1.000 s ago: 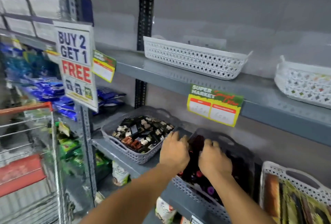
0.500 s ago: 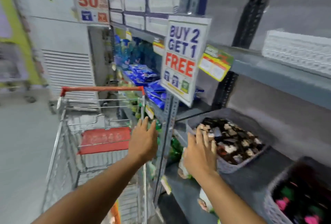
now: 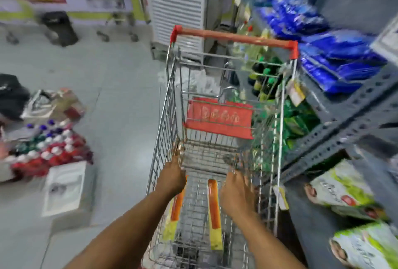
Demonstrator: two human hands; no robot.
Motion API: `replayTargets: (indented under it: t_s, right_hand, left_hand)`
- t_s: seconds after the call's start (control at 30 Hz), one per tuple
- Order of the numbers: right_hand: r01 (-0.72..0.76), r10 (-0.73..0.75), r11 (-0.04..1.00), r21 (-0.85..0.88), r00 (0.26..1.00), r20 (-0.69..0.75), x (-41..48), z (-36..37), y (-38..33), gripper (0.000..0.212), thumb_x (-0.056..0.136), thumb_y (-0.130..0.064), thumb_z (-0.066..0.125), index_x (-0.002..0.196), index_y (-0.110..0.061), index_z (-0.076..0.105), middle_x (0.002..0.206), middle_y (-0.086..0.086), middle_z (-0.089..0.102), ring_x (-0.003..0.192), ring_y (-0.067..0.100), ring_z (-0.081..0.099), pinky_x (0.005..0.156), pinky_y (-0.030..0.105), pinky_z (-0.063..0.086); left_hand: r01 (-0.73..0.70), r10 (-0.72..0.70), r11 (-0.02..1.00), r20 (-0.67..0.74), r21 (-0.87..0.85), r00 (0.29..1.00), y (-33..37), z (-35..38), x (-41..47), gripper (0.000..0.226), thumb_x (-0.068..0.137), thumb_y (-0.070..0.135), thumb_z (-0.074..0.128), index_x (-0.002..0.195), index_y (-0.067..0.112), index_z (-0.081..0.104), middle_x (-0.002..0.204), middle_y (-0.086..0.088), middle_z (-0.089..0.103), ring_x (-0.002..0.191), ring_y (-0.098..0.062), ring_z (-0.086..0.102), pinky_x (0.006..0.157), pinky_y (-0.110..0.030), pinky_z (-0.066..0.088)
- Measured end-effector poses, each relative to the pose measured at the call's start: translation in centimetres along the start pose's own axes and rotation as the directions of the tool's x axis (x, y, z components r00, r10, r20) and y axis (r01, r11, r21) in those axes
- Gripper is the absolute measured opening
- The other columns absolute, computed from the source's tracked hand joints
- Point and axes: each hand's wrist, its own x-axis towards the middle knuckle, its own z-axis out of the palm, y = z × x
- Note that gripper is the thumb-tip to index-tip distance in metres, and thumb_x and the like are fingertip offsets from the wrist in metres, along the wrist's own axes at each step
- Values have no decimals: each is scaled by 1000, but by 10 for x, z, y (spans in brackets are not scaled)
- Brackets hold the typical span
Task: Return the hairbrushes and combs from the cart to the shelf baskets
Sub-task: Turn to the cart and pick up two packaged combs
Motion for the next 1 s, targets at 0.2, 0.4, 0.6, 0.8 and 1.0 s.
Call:
replayTargets:
  t_s: [0.2, 0.4, 0.6, 0.8, 1.0]
  right_hand:
    - [-212, 169, 970, 117, 940, 298, 31, 88, 7, 44, 88, -26, 53, 130, -15, 44, 126, 7, 55, 107, 29, 57, 82, 38, 50]
    - [-433, 334, 890, 142, 831, 445, 56, 151, 27, 45, 88, -26, 54, 128, -10, 43, 122, 11, 54, 107, 31, 57, 83, 40, 50]
    - [-488, 395, 863, 135, 815, 424, 60, 185, 28, 55, 84, -27, 67, 129, -8, 41, 126, 13, 52, 110, 31, 56, 82, 40, 52]
    - [-506, 406, 841, 189, 823, 398, 61, 170, 31, 27, 90, -16, 55, 116, -11, 51, 113, 10, 61, 94, 30, 63, 74, 36, 54]
    - [-516, 335, 689, 509, 849, 408, 52, 123, 33, 20, 93, -29, 53, 103, -14, 61, 95, 8, 68, 84, 29, 63, 69, 33, 49]
  left_hand:
    - [309, -308, 950, 261, 40, 915, -52, 78, 22, 50, 92, 10, 44, 140, 6, 34, 139, -20, 49, 124, -35, 48, 105, -43, 40]
    - [295, -361, 920, 261, 259, 895, -78, 137, 18, 64, 88, 5, 44, 146, 10, 18, 143, -25, 38, 124, -37, 46, 102, -43, 44]
    - [228, -307, 889, 149, 398, 940, -86, 154, 15, 65, 89, 10, 52, 144, 20, 20, 142, -22, 39, 119, -33, 47, 97, -41, 48]
    - [406, -415, 909, 132, 94, 900, -79, 143, 22, 36, 93, 11, 50, 128, 10, 43, 107, -13, 69, 88, -26, 63, 70, -33, 51]
    - [439, -363, 810, 254, -390, 896, -45, 111, 11, 9, 95, 23, 51, 92, 14, 52, 76, 2, 59, 63, -11, 55, 52, -25, 42]
